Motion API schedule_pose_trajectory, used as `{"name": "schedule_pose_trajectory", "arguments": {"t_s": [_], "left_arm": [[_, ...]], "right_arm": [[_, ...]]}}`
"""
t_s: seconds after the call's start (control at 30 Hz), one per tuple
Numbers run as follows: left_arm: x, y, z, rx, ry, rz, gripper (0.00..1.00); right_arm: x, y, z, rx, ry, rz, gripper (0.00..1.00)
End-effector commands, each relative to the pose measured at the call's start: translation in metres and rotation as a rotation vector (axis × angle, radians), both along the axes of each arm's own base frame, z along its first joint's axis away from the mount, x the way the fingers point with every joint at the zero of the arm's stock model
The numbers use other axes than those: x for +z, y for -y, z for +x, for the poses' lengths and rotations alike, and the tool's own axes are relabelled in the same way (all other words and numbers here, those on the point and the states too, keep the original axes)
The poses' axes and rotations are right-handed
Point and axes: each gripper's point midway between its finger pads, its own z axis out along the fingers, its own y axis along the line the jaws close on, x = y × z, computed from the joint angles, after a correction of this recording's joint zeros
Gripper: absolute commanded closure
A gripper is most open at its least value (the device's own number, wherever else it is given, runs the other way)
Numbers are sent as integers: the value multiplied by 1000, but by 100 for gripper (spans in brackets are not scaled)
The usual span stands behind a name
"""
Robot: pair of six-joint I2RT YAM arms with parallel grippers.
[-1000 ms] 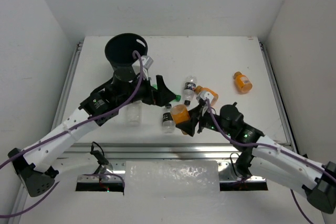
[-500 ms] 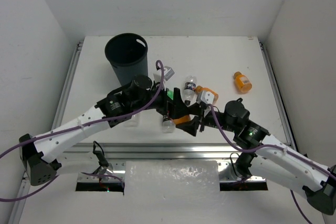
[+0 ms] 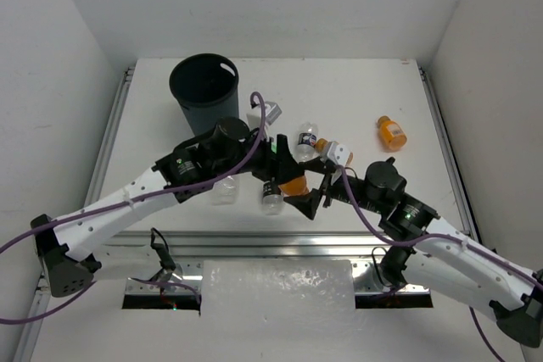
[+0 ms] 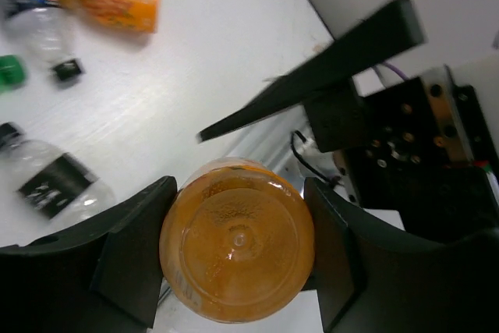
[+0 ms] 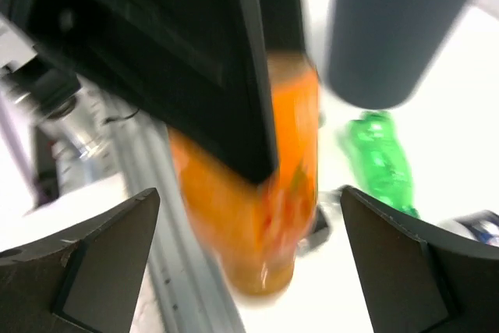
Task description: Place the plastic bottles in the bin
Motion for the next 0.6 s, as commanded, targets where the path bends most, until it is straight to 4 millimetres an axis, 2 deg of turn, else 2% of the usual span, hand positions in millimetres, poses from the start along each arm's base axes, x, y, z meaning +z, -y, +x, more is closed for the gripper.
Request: {"name": "schedule_pose_trajectory", "arguments": {"t_s": [0.0,0.03,0.07,0.1,0.13,0.17,0.2,0.23,0.27,0.3,0.33,0.37,0.4,0.43,0.5,0.53,0.57], "left_arm": [[46,-26,37,239,86,-13,100],[48,-41,54,342,99,20,100],[62,-69,74,475,121,48,100],[70,-80,82,512,122,48,100],[77,-113,107,641,131,65,100],[103,-130,116,699,166,36,100],[100,-154,130,785,165,95,100],[105,-185,146,893,171,124,100],[109,-201,156,945,174,148,100],[125,-217,161,980,185,161,100],[117,-225,179,1009,162,200,100],[131,-245,189,1063,179,191,100],[130,-253,199,1079,174,197,100],[127,-265,219,1097,152,195,100],[118,-273,238,1097,120,201,100],[101,-278,255,1086,75,214,88],[102,-279,262,1078,72,208,81]], "right_arm": [[31,15,22,-155,62,72,1],[36,20,26,-192,62,71,1],[33,32,35,-284,37,46,1],[34,39,40,-333,29,38,1],[30,47,45,-387,5,16,1],[19,64,54,-491,-25,-44,1],[28,72,59,-546,-31,-53,1],[26,79,64,-607,-60,-77,1],[15,85,73,-670,-95,-147,1],[0,104,76,-762,-128,-246,1],[12,113,84,-819,-141,-250,1],[-5,119,87,-860,-203,-317,1],[0,128,94,-891,-232,-302,1],[-7,133,98,-919,-281,-308,1],[-7,145,106,-957,-332,-282,1],[-3,160,116,-1012,-358,-260,1],[-3,173,126,-1067,-381,-285,1]]}}
